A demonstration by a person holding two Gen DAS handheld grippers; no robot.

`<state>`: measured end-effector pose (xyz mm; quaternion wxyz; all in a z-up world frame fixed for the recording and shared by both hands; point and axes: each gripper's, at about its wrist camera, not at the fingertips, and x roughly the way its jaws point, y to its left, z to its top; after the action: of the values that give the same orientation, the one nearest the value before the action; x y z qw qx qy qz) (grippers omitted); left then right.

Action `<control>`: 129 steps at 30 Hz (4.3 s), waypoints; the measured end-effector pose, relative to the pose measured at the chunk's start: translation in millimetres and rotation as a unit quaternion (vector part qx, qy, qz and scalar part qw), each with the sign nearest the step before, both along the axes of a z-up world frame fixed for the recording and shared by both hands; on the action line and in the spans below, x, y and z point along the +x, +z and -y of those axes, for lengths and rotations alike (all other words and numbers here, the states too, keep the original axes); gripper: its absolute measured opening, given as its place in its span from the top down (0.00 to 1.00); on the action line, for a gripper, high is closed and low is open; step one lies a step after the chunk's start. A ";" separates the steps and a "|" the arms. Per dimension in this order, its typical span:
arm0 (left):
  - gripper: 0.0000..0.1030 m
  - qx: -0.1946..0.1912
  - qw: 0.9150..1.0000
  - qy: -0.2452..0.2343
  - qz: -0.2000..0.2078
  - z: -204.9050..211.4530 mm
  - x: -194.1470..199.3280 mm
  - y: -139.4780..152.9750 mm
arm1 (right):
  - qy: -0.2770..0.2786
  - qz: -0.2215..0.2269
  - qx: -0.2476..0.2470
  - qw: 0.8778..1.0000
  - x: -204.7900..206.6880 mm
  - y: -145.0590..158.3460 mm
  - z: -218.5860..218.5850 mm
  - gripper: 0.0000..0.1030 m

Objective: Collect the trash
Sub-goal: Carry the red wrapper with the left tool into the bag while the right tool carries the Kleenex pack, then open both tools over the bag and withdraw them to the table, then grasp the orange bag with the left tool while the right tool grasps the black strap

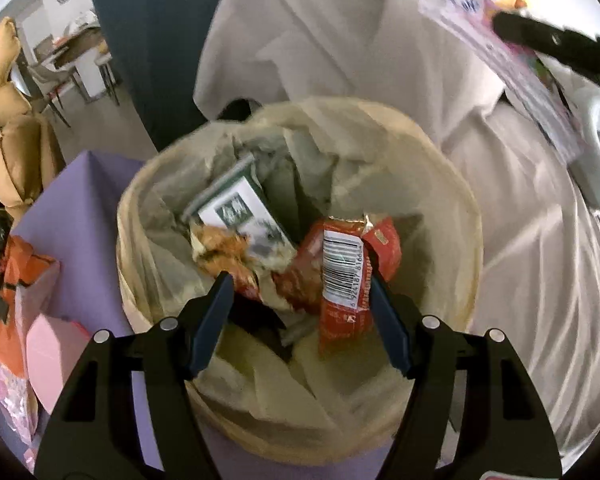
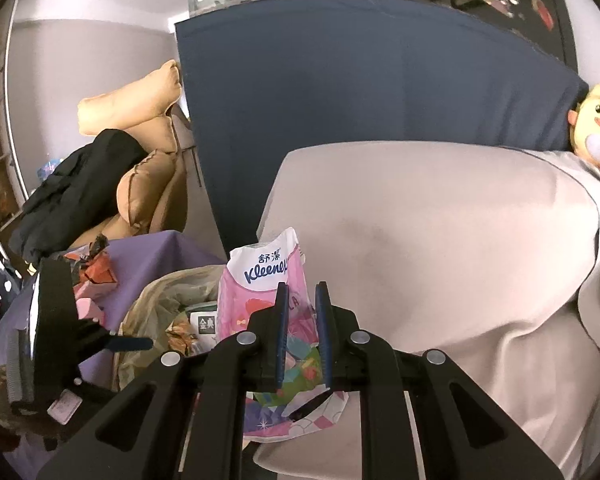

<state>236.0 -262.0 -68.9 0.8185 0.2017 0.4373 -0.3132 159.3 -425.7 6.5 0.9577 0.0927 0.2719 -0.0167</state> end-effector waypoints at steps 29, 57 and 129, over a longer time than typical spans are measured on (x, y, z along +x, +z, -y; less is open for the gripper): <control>0.38 -0.193 0.967 0.166 0.014 -163.5 -16.9 80.3 | 0.074 -0.029 -0.004 0.997 32.0 -11.8 -75.7 0.86; 0.38 -0.238 0.879 0.410 0.037 -402.8 -29.1 31.6 | 0.201 -0.093 -0.092 0.971 71.4 -6.5 -215.5 0.40; 0.39 -0.257 0.919 0.291 -0.064 -347.6 70.2 23.8 | 0.298 -0.158 -0.038 0.941 -4.2 -64.4 -310.5 0.93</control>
<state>306.3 85.7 -45.2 0.8677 -0.1721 0.4324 -0.1745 155.1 -115.2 -57.8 0.8664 -0.0326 0.4344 0.2443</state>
